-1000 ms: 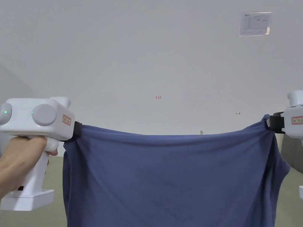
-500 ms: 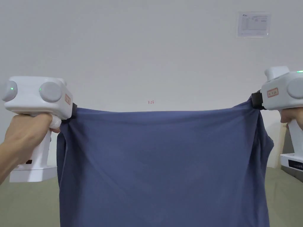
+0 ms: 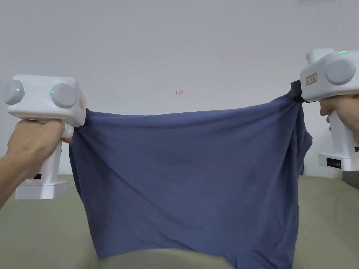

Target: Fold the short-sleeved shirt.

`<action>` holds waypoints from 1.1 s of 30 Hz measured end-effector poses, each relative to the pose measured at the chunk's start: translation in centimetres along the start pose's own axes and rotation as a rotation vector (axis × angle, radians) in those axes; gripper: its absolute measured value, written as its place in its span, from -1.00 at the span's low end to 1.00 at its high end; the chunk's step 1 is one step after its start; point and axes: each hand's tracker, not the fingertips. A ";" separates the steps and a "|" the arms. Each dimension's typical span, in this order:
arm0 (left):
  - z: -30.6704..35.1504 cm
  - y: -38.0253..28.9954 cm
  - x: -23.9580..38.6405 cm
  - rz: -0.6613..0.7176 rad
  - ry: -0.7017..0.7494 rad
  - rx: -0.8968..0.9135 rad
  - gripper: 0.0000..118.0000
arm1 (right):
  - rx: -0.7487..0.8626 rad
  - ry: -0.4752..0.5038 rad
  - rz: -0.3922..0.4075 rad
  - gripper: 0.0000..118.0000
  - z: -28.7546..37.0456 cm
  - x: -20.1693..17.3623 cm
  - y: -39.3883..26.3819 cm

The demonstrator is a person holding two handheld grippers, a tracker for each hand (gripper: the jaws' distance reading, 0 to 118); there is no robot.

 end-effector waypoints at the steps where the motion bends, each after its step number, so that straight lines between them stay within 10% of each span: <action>1: -0.5 -0.8 0.2 -0.009 -0.006 -0.012 -0.96 | -0.014 -0.005 -0.001 -0.96 -0.5 -0.1 -0.7; 13: -2.5 -13.3 0.8 -0.083 -0.057 -0.155 -0.96 | -0.193 0.035 -0.002 -0.96 0.7 -0.3 -15.6; 33: 18.2 -43.1 -6.7 -0.097 -0.175 -0.380 -0.96 | -0.452 0.148 -0.060 -0.96 28.8 2.1 -43.3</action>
